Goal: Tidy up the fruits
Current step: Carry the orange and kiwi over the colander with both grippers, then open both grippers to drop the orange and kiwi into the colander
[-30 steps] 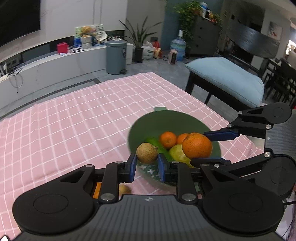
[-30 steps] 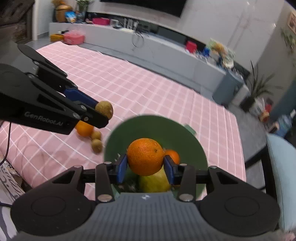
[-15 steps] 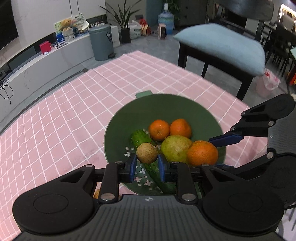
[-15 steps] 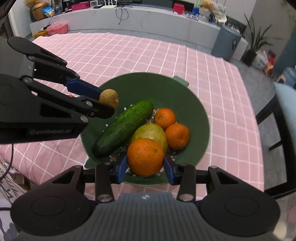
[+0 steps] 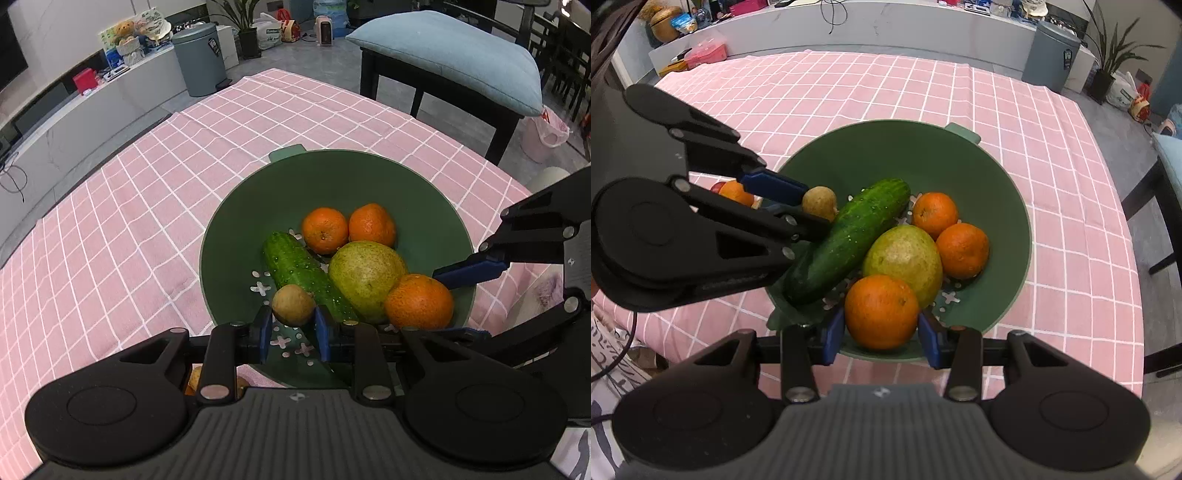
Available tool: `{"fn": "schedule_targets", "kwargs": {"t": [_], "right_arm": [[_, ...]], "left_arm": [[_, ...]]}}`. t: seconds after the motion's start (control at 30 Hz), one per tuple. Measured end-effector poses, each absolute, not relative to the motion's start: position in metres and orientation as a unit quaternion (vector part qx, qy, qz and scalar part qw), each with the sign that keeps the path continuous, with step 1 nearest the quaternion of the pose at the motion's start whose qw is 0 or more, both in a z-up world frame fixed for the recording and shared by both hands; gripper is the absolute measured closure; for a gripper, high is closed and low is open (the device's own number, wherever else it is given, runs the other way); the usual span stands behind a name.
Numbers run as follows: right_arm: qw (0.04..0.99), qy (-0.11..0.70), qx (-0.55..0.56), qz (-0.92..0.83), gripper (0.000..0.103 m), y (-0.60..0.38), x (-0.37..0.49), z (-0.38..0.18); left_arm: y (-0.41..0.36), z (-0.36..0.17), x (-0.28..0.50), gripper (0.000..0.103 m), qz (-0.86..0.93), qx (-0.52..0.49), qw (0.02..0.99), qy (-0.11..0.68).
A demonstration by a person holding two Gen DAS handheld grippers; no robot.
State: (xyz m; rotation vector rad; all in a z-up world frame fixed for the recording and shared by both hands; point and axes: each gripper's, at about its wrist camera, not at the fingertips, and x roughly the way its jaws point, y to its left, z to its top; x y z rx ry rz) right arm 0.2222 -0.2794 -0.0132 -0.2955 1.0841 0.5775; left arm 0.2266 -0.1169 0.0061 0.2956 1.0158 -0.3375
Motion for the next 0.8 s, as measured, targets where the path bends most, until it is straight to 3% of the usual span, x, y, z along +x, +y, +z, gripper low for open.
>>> {"fn": "schedule_targets", "kwargs": {"t": [0.2, 0.27, 0.37, 0.8], "right_arm": [[0.810, 0.503, -0.141, 0.265, 0.061, -0.277, 0.217, -0.011], [0.814, 0.497, -0.140, 0.267, 0.052, -0.277, 0.215, -0.008], [0.822, 0.485, -0.139, 0.264, 0.047, -0.276, 0.213, -0.001], [0.857, 0.398, -0.168, 0.280, 0.044, -0.258, 0.195, 0.029]], "left_arm": [[-0.113, 0.006, 0.225, 0.074, -0.149, 0.135, 0.853, 0.481], [-0.111, 0.008, 0.224, 0.067, -0.149, 0.132, 0.855, 0.479], [-0.109, 0.012, 0.221, 0.059, -0.148, 0.130, 0.859, 0.473], [-0.080, 0.046, 0.194, 0.059, -0.134, 0.100, 0.886, 0.433]]}}
